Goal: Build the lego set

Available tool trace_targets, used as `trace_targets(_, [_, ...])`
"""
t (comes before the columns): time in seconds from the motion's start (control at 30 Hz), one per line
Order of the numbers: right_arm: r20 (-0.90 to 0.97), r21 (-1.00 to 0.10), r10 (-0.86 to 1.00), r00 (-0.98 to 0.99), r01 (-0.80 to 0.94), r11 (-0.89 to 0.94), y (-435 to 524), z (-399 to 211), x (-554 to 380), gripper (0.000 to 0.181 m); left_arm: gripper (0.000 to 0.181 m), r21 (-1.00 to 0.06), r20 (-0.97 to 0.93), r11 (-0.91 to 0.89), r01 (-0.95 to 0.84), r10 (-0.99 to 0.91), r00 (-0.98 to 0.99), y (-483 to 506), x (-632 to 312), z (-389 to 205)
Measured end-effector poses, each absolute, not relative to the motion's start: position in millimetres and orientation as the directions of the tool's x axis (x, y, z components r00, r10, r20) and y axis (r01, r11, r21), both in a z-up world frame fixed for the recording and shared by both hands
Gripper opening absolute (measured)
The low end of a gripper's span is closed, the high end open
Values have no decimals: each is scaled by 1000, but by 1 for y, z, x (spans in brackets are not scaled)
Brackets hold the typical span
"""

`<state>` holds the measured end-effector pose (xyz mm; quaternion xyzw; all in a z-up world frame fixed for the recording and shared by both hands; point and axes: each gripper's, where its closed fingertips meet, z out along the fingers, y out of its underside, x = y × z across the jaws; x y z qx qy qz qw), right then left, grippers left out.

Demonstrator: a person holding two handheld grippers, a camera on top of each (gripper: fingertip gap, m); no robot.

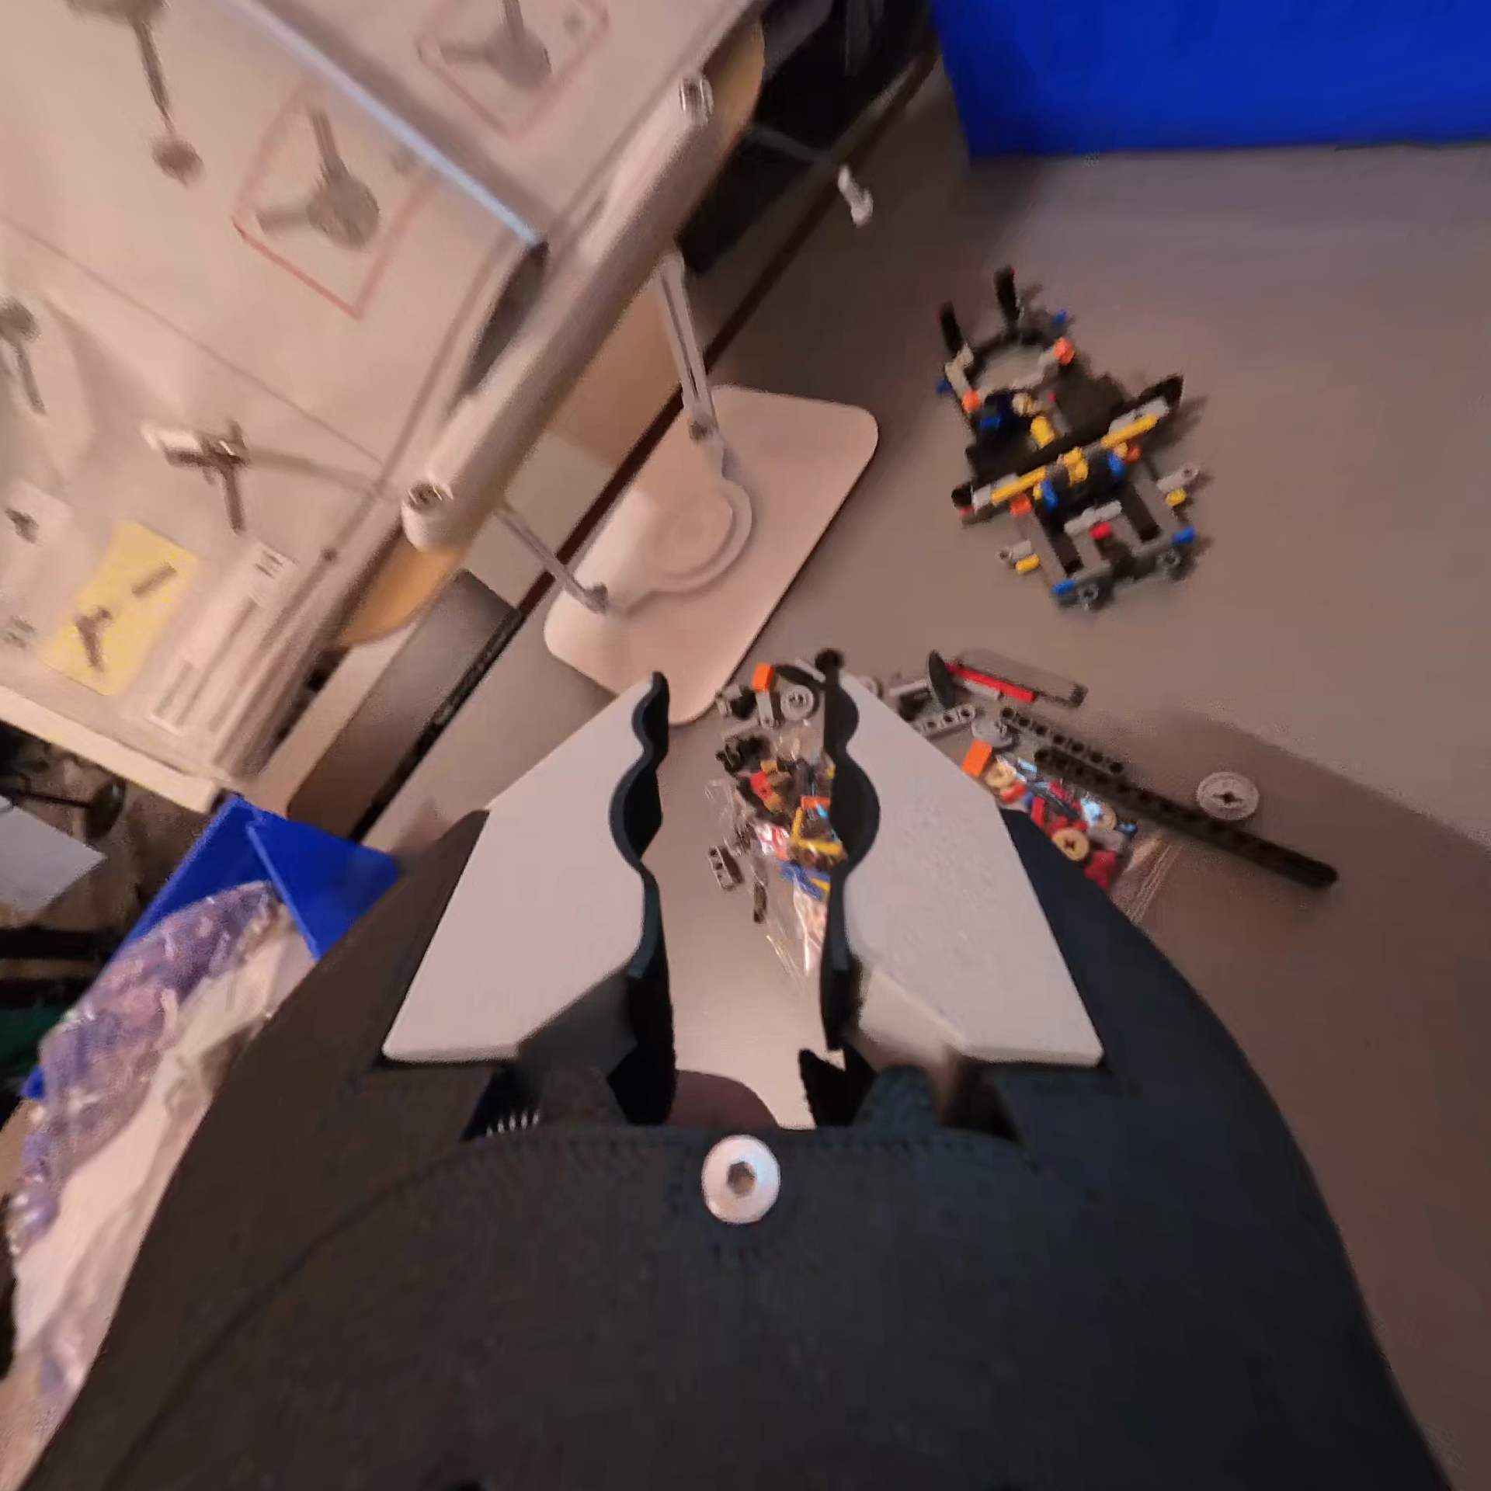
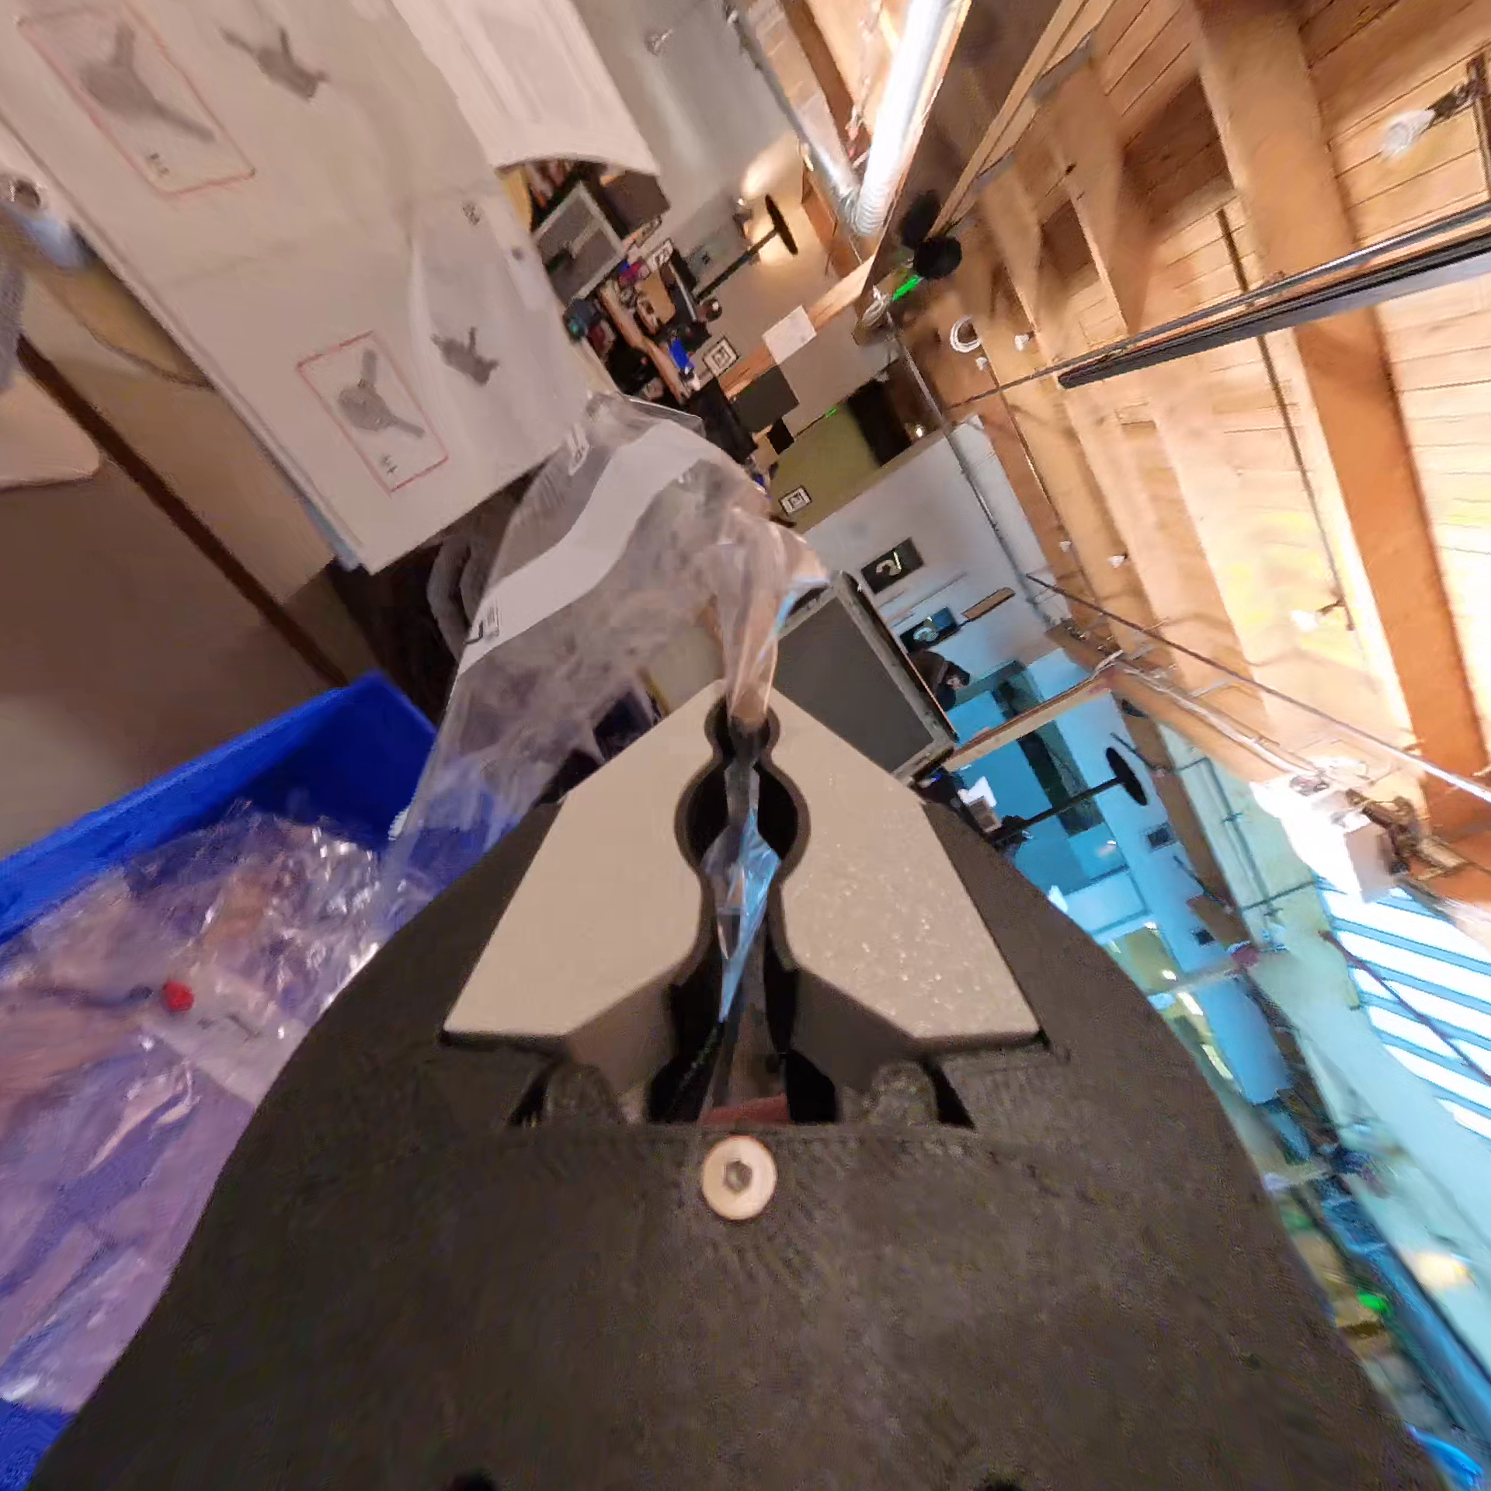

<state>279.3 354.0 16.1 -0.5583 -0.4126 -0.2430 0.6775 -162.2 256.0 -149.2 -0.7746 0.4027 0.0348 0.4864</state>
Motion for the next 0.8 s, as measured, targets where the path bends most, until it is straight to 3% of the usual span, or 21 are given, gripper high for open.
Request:
trace_targets(0.17, [931,-342,204,303,918,199,345,-77,268,0,36,-730,-380,-293,-618,-578,722,250,-172,-191])
trace_targets(0.33, [804,-294,543,242,956,9,346,-211,273,0,35,-717,-325,-363,-595,-581,746,245,-179,-223])
trace_targets(0.4, [691,-311,678,251,950,-35,333,-241,270,25,36,-708,-314,-383,-594,-582,750,243,-181,-230])
trace_targets(0.47, [623,-373,732,276,927,-31,322,-239,264,39,37,-711,-299,-393,-584,-583,756,241,-182,-233])
trace_targets(0.63, [514,-586,769,380,810,-8,318,-174,256,37,38,-717,-275,-413,-561,-572,773,237,-189,-238])
trace_targets(0.73, [536,-569,744,400,822,-33,343,-157,259,39,38,-719,-266,-425,-550,-563,782,236,-194,-241])
trace_targets(0.8, [392,-521,851,348,847,-107,334,-176,255,41,39,-722,-259,-432,-540,-556,790,234,-198,-243])
